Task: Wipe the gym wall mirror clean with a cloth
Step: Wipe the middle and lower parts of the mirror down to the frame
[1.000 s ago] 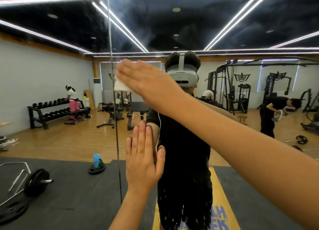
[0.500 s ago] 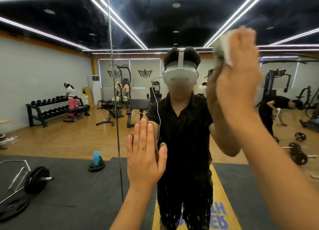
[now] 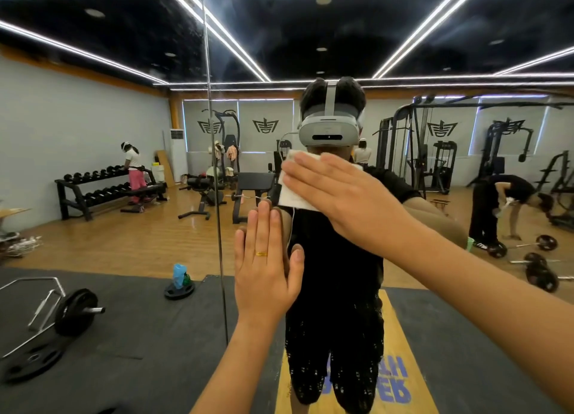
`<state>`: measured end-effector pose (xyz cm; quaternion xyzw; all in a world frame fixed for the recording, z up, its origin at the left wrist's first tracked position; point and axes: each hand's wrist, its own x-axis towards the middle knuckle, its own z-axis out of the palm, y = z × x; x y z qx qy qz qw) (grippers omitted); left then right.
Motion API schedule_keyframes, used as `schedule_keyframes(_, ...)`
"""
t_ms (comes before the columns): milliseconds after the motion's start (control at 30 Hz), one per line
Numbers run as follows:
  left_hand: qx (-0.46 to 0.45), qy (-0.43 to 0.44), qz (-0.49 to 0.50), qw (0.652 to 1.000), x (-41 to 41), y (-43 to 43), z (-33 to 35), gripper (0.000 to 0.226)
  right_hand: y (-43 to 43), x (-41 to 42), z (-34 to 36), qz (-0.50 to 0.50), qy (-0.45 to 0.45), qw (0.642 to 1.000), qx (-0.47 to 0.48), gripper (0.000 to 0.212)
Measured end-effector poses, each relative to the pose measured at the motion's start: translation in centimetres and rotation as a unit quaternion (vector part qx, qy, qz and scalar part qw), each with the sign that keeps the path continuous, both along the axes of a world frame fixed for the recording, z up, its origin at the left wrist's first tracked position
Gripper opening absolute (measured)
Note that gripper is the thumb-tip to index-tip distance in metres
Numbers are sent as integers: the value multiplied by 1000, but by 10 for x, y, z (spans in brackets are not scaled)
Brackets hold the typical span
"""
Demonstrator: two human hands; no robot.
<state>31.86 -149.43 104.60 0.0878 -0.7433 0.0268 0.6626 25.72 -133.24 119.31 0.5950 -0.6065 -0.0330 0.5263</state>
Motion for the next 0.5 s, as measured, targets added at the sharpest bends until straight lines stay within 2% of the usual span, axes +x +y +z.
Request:
schedule_keyframes(67, 0, 1, -3, 1000, 1, -1, 0, 67, 4, -1, 13, -6, -18, 999, -26, 72)
schedule_keyframes(200, 0, 1, -5, 1000, 0, -3, 1, 66, -8, 7, 50, 2, -93, 984, -153, 69)
schedule_keyframes(267, -4, 4, -2, 1000, 0, -4, 1, 66, -12, 10, 27, 16, -121, 976, -182, 72)
schedule_keyframes(400, 0, 5, -8, 1000, -2, -2, -1, 69, -11, 12, -69, 37, -122, 978, -165, 74)
schedule_keyframes(500, 1, 2, -12, 1000, -1, -2, -2, 68, -19, 9, -73, 51, -126, 972, -190, 66)
